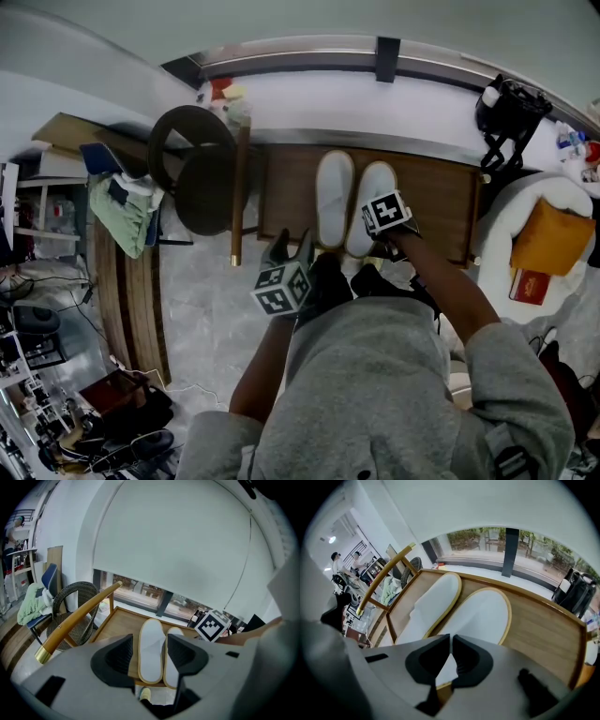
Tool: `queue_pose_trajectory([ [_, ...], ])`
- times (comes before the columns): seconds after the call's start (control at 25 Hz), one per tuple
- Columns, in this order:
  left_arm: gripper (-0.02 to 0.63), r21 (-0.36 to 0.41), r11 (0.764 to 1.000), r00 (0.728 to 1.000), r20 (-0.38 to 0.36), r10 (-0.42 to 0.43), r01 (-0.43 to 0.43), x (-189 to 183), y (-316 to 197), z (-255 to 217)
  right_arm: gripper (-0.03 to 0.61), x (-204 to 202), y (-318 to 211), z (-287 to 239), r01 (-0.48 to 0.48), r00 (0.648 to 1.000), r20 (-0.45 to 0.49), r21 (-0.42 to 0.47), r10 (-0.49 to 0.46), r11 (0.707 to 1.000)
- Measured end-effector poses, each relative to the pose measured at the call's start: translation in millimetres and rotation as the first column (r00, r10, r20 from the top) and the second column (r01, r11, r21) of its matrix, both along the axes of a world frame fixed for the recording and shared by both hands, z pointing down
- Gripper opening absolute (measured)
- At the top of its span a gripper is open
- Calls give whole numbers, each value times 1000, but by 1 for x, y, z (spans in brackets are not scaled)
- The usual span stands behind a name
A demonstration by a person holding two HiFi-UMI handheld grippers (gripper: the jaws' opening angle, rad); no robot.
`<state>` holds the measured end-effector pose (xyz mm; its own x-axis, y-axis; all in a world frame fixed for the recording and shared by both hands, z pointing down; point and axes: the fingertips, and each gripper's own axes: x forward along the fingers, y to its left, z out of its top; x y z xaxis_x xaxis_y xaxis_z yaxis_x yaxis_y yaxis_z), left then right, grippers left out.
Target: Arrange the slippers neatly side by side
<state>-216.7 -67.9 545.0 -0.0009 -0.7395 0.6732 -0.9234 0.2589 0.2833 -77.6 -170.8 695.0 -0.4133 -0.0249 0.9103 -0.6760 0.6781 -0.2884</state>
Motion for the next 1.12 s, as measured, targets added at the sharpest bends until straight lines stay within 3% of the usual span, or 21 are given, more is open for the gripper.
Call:
queue_pose_trajectory([
  [0.4,238,-10,1000,1000,1,-3,3,2,4,1,34,-4,-4,1,98,995,-17,41,-97,994],
  [0.6,238,-13,1000,1000,6,-8,8,3,7,0,34,3,-3,4,146,986,-91,51,-141,988],
  [0.76,238,-13,1000,1000,10,-16,16,1,10,-3,35,-2,-10,6,132,990,-64,71,-127,989],
  [0.88,238,-12,1000,1000,15,-18,18,0,9,-4,35,8,-17,4,107,990,-97,74,-100,991],
  [1.04,238,-13,1000,1000,16,-13,13,-1,10,-3,38,-7,-13,2,83,996,18,54,-84,995],
  [1.12,238,-9,1000,1000,16,-7,7,0,8,-4,71,-11,-11,-3,85,994,59,42,-87,995],
])
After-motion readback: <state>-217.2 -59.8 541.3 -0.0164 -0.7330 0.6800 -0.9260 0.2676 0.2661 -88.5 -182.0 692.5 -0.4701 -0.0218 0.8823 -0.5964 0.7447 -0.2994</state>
